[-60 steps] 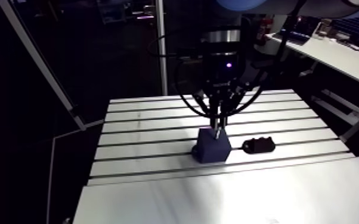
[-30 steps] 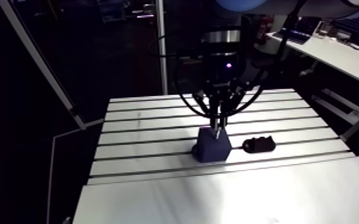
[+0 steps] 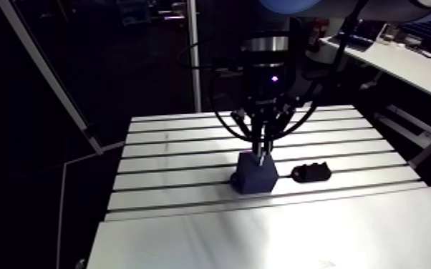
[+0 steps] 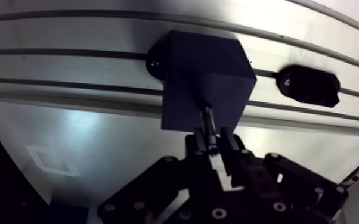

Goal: Pick up the M10 bolt and insert it into the hole until fully seated.

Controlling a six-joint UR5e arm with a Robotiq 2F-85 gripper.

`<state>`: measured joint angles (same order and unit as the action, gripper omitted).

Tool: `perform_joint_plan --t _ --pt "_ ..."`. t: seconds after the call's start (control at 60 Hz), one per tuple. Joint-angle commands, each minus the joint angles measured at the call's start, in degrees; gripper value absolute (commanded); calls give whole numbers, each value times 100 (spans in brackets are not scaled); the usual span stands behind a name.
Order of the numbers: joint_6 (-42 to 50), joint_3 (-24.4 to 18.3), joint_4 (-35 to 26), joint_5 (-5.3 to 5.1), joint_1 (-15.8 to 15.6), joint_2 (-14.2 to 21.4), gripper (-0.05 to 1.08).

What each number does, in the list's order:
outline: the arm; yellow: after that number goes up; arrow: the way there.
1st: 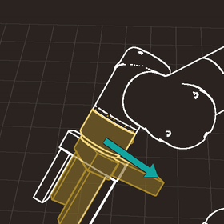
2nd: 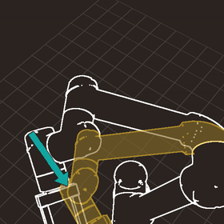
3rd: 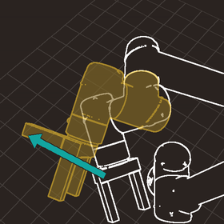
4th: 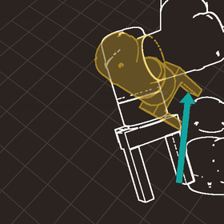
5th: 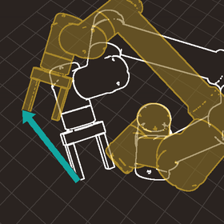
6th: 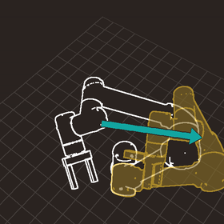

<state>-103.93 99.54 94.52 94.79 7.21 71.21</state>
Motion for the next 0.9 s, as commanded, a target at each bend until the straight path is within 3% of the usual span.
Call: perform_joint_plan --t 0.017,0.9 --pt "0 0 0 0 0 -7 108" --pt "-26 -9 150 17 -10 2 108"
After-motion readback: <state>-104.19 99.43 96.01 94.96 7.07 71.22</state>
